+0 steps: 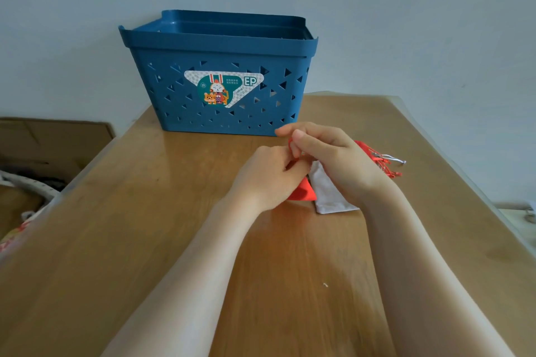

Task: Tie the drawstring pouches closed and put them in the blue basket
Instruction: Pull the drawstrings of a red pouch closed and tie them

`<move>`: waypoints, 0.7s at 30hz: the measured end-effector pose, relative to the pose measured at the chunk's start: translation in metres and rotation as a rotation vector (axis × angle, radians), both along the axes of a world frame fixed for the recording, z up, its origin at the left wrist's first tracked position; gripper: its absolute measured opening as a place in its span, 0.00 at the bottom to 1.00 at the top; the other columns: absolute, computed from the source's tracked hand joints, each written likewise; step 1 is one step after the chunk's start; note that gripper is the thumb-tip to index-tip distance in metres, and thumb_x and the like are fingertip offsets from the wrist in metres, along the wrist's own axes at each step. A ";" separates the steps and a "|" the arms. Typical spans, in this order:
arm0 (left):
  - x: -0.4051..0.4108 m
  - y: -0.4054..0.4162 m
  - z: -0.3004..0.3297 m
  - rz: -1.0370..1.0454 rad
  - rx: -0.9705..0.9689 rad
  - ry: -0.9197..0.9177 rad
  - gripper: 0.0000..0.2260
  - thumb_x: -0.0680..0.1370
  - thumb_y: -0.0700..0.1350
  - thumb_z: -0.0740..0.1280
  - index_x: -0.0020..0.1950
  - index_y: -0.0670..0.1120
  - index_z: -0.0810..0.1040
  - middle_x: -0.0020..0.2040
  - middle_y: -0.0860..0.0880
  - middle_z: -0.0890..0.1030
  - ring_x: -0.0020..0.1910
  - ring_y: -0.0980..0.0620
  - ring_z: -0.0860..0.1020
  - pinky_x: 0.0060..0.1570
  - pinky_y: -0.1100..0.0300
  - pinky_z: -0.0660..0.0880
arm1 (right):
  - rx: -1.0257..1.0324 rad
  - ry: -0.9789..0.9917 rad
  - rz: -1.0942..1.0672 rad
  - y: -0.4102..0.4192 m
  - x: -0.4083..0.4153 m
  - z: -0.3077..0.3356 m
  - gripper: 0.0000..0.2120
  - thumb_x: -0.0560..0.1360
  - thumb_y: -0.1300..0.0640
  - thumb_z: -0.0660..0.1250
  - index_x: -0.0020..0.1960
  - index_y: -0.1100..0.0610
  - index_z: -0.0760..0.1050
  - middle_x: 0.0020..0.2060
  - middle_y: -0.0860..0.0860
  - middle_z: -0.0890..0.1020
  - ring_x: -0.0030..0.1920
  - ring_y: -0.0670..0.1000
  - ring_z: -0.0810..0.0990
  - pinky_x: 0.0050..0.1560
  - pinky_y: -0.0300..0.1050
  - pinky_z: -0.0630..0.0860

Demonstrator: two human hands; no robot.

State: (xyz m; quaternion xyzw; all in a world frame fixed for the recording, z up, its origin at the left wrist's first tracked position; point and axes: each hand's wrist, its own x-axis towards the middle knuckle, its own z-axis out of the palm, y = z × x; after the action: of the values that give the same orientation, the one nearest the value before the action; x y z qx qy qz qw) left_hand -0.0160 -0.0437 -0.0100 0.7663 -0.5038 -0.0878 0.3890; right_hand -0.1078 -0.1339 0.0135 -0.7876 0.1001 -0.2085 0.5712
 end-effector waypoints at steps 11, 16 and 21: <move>0.006 -0.001 0.004 -0.068 -0.218 0.488 0.18 0.83 0.46 0.55 0.33 0.43 0.66 0.26 0.49 0.64 0.23 0.53 0.64 0.24 0.66 0.62 | -0.166 0.068 -0.108 -0.012 -0.004 -0.004 0.07 0.78 0.61 0.62 0.48 0.54 0.79 0.38 0.45 0.82 0.38 0.38 0.79 0.44 0.30 0.74; 0.008 -0.001 0.004 -0.051 -0.253 0.583 0.17 0.82 0.44 0.57 0.37 0.39 0.76 0.24 0.49 0.66 0.21 0.56 0.63 0.22 0.69 0.61 | -0.181 0.022 -0.261 -0.018 -0.003 -0.006 0.08 0.76 0.59 0.65 0.39 0.54 0.78 0.30 0.42 0.81 0.33 0.39 0.77 0.40 0.31 0.73; 0.011 0.002 0.003 -0.062 -0.236 0.659 0.14 0.81 0.45 0.60 0.42 0.40 0.80 0.29 0.48 0.72 0.22 0.58 0.65 0.23 0.68 0.60 | -0.147 0.015 -0.197 -0.022 -0.010 -0.001 0.10 0.77 0.58 0.64 0.40 0.54 0.80 0.33 0.42 0.83 0.37 0.40 0.80 0.45 0.34 0.74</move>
State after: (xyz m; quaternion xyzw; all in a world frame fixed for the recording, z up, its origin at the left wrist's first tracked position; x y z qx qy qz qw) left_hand -0.0049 -0.0420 -0.0069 0.6308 -0.3808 -0.2834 0.6138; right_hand -0.1174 -0.1559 0.0122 -0.8151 0.1659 -0.2646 0.4880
